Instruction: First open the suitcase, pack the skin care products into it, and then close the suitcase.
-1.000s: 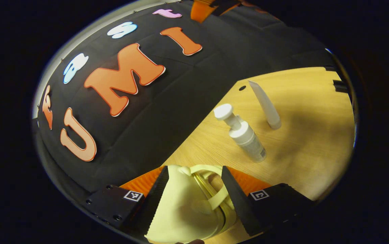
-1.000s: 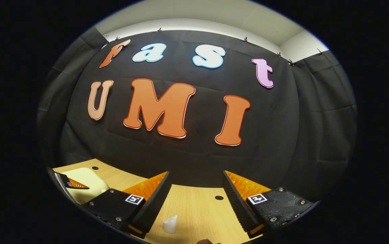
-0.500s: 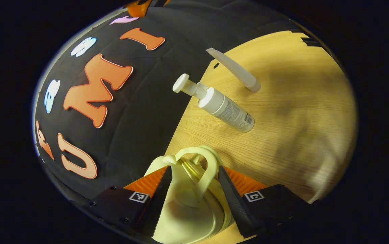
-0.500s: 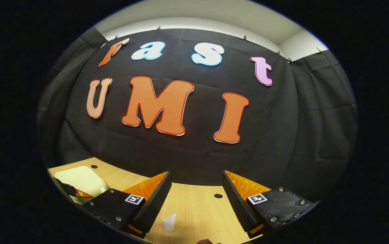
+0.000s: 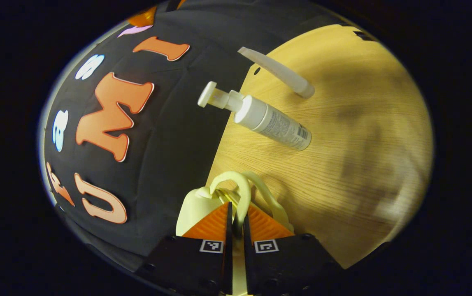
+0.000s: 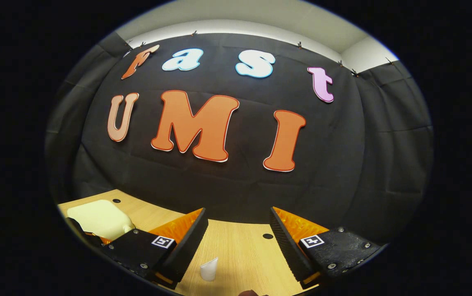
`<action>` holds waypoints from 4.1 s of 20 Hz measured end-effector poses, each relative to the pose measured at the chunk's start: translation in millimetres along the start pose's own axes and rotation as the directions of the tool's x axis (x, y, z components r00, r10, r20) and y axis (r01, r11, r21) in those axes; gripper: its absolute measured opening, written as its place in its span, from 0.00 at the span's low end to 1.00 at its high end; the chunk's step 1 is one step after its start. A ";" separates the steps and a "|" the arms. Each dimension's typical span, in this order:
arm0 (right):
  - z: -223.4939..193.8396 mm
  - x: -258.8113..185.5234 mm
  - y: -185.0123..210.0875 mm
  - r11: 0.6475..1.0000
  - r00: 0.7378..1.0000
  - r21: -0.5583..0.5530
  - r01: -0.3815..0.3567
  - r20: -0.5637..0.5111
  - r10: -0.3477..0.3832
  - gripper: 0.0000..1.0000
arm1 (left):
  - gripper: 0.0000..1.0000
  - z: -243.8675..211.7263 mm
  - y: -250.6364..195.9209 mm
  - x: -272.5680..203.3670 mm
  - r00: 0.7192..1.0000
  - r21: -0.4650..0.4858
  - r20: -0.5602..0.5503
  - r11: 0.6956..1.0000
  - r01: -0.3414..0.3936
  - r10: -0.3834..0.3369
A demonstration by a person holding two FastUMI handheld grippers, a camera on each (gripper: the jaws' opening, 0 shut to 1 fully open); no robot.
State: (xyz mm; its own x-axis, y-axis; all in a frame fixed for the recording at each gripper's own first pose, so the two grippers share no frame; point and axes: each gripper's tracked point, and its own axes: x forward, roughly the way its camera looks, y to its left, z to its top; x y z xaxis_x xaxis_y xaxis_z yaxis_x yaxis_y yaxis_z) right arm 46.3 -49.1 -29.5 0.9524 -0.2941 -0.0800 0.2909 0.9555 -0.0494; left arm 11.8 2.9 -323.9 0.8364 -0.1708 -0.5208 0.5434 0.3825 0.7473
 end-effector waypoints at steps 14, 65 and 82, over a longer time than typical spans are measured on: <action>-1.3 0.8 45.2 0.998 0.997 -0.009 -0.070 -0.026 0.070 0.96 | 0.13 -10.2 143.9 -49.6 0.995 -0.614 0.051 0.789 -0.033 0.081; -7.4 -0.5 89.2 0.997 0.993 0.035 -0.066 -0.096 0.069 0.96 | 0.93 -320.3 291.3 -84.4 0.868 -0.837 -0.381 0.280 -0.470 0.318; -55.4 -9.0 38.4 0.993 0.988 0.054 -0.103 -0.111 0.108 0.96 | 1.00 -35.5 205.8 -81.0 0.946 -0.834 0.053 0.536 -0.134 0.318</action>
State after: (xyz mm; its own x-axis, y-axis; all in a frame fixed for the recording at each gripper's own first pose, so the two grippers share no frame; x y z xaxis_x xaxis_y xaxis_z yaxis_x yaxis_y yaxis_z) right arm 43.9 -11.1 -85.8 0.9624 -0.1895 -0.1948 0.1958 0.9806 0.0131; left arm 53.4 127.7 -142.6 0.9685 -0.0879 -0.2332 0.1197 0.9848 0.1260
